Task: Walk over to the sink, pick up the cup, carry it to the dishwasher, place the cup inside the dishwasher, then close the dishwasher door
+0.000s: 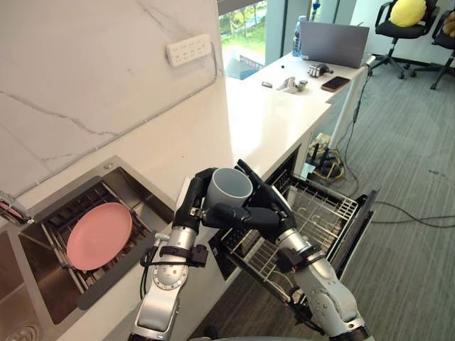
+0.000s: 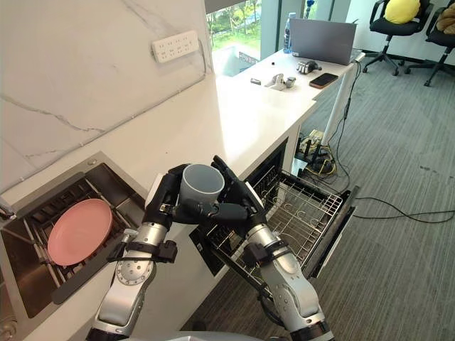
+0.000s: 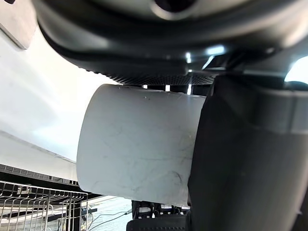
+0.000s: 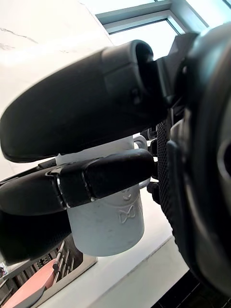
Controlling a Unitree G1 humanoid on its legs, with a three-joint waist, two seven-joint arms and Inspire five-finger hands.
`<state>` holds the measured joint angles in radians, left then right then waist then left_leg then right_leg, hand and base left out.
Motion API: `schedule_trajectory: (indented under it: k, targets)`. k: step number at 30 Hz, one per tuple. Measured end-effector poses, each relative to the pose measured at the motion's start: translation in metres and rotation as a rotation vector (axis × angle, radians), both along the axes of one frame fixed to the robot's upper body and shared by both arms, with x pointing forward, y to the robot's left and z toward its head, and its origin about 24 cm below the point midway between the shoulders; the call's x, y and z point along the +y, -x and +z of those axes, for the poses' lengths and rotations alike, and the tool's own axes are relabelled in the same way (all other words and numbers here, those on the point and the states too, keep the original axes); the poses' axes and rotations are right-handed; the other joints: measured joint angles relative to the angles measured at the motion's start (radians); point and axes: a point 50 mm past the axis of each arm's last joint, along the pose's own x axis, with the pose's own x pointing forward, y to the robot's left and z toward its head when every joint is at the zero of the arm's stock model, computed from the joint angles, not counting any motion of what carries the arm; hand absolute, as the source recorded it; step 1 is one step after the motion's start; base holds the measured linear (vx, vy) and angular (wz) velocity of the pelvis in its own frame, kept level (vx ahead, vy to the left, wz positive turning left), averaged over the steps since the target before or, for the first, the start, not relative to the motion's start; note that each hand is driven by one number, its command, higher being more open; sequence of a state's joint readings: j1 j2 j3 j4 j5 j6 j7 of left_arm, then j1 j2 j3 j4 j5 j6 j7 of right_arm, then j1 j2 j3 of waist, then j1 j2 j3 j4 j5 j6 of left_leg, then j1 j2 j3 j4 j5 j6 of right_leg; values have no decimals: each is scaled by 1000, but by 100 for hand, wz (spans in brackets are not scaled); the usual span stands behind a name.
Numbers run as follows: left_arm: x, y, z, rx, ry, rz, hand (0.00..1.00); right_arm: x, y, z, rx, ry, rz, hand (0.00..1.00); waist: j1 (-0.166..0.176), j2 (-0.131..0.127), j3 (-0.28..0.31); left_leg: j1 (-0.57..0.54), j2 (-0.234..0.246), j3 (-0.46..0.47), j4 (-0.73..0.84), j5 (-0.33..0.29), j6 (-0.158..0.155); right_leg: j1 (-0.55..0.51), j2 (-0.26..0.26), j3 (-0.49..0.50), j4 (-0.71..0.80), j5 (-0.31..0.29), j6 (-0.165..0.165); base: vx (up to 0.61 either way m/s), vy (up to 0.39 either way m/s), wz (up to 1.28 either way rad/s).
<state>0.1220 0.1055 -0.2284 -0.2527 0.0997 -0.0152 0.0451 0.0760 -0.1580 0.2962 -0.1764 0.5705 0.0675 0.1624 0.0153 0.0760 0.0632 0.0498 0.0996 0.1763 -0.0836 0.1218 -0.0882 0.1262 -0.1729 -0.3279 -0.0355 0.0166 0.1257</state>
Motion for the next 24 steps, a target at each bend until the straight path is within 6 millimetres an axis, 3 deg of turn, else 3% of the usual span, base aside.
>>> schedule_trajectory:
  k: [7,8,24]
  targets:
    - [-3,1,3,-5,-6,-16,0,6,-1,5,12,22,-61,100,0,-1,0,0,0,0,-1,0,0,1,0,0,0,0,0,0,0,0]
    - [-4,1,3,-4,-5,-18,0,6,-2,5,20,27,-82,0,0,-1,-1,0,0,0,-1,0,0,1,0,0,-1,0,0,0,0,0]
    - [-11,3,0,26,6,3,0,9,-1,5,-3,152,-191,0,2,-4,-21,-1,0,-1,-2,0,0,1,2,-1,-8,1,0,0,0,0]
